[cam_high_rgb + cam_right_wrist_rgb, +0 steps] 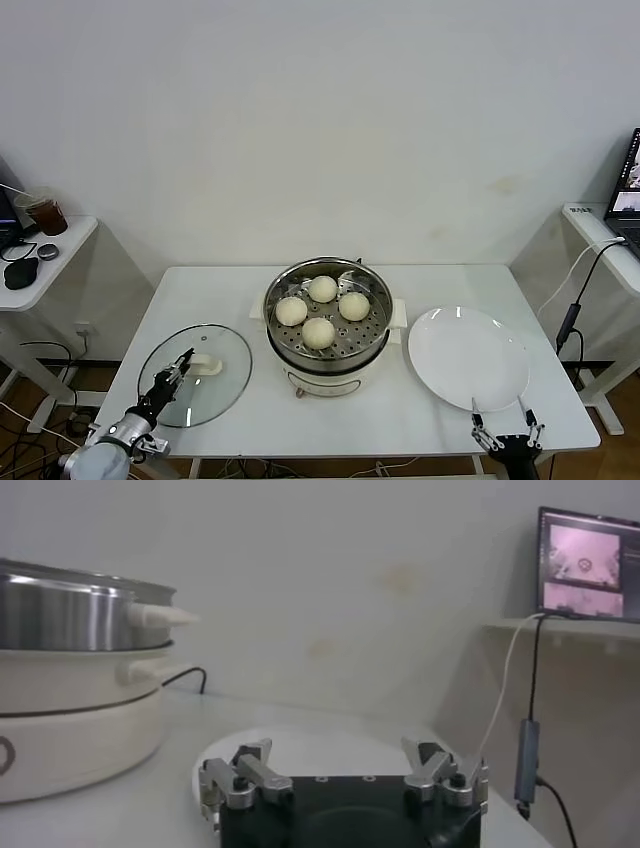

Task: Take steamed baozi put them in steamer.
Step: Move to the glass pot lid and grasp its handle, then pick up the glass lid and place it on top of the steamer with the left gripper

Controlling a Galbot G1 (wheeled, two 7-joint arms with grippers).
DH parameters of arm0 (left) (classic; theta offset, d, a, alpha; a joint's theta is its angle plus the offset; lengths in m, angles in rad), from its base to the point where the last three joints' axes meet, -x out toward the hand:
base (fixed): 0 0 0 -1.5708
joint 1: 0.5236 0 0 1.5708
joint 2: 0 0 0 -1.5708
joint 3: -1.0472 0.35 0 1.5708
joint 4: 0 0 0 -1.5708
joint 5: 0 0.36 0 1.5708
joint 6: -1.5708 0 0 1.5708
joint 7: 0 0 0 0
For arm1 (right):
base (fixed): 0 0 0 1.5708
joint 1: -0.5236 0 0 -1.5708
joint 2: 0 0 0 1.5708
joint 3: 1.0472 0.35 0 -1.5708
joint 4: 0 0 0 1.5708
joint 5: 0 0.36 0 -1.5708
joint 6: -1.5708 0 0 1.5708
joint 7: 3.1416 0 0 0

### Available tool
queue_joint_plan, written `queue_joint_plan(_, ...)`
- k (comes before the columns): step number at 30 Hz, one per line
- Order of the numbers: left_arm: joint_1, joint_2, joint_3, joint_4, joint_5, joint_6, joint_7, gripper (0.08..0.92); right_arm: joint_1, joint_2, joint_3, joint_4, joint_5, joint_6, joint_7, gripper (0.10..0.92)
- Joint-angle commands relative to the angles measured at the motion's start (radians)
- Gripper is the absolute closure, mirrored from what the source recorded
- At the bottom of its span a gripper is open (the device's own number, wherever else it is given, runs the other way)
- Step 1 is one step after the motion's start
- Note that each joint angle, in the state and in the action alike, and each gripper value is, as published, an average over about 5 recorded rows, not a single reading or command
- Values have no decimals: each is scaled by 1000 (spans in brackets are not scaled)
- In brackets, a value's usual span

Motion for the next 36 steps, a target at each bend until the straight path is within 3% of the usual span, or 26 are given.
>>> queue_joint_plan(1, 53, 1, -15, -85, -81, 74, -48, 811, -5, 0, -3, 4, -5, 4, 0, 203)
queue_joint_plan(14, 423, 69, -160, -650, -328, 412, 5, 835, -10, -17, -38, -6, -29, 18, -1, 203)
queue_joint_plan(19, 449, 148, -165, -857, -444, 563, 147, 835, -8, -26, -63, -11, -37, 18, -4, 203)
queue_joint_plan(24, 346, 261, -45, -963, -496, 671, 256, 835, 7, -24, -79, -31, -58, 20, -1, 203)
queue_joint_plan(28, 157, 323, 198, -981, -509, 799, 334, 835, 33, -4, -83, -63, -115, 31, 9, 203)
queue_joint_plan(31, -25, 312, 385, -938, -490, 876, 378, 835, 50, 14, -85, -82, -163, 40, 19, 203)
queue_joint_plan(36, -287, 229, 626, -827, -403, 960, 455, 835, 71, 40, -92, -99, -216, 44, 34, 203)
